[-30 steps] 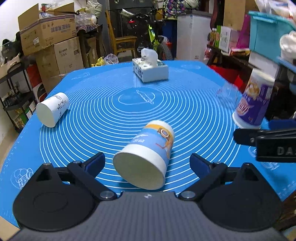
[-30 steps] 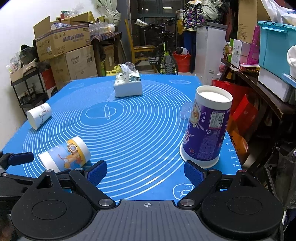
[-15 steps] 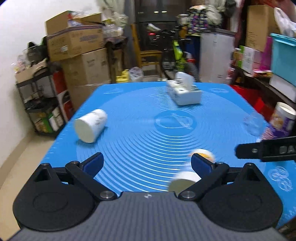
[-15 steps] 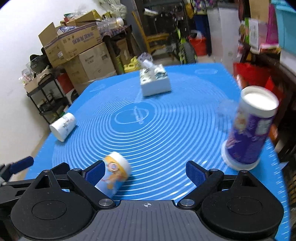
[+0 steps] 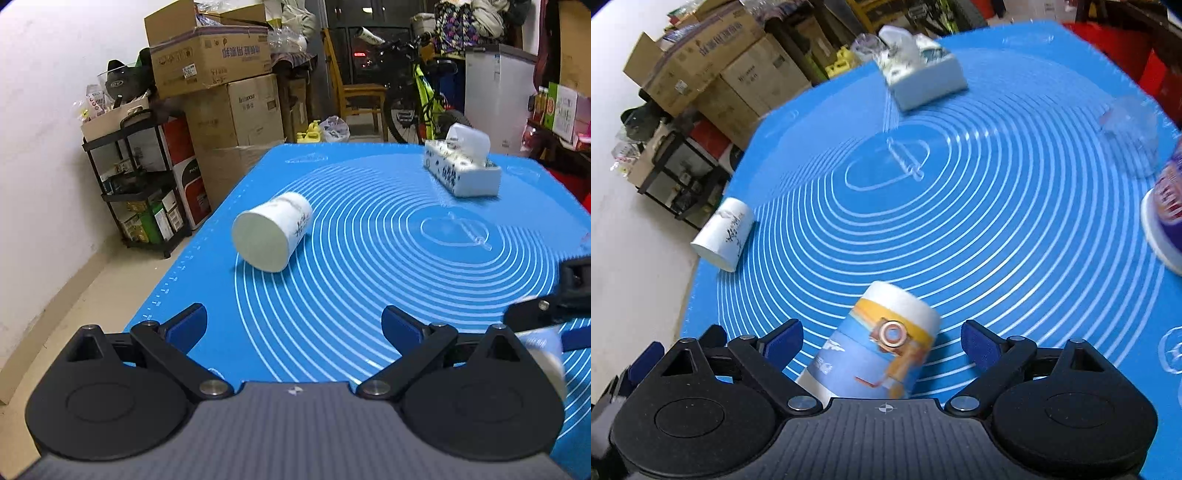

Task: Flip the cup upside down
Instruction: 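Grasp the cup with the right gripper while the left gripper opens and releases it, then turn the cup open end up and lower it onto the mat with the right gripper, then open the right gripper and pull it back from the cup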

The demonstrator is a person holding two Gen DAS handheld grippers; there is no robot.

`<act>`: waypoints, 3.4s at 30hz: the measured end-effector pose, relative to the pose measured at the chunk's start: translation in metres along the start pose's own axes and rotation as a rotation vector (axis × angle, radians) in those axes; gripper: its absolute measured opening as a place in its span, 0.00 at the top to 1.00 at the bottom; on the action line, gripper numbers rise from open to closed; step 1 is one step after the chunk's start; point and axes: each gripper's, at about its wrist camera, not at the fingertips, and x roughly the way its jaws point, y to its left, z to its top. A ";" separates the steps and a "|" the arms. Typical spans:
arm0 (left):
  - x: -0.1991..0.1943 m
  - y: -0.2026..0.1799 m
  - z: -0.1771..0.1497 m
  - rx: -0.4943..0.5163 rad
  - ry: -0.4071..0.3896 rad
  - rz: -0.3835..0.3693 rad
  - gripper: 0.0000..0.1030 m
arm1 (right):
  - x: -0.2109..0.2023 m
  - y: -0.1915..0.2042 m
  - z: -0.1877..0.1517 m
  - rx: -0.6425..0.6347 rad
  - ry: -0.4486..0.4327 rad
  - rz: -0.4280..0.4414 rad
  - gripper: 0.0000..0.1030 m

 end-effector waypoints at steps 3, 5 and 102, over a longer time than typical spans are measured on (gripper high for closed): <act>0.001 0.003 -0.006 0.004 0.007 -0.013 0.03 | 0.015 0.004 -0.001 0.018 0.039 -0.005 0.20; 0.001 0.004 -0.009 0.003 0.007 -0.023 0.03 | 0.015 0.006 -0.003 0.006 0.033 0.000 0.28; -0.116 -0.078 -0.071 0.119 0.063 -0.301 0.04 | -0.157 -0.072 -0.145 -0.419 -0.326 -0.262 0.13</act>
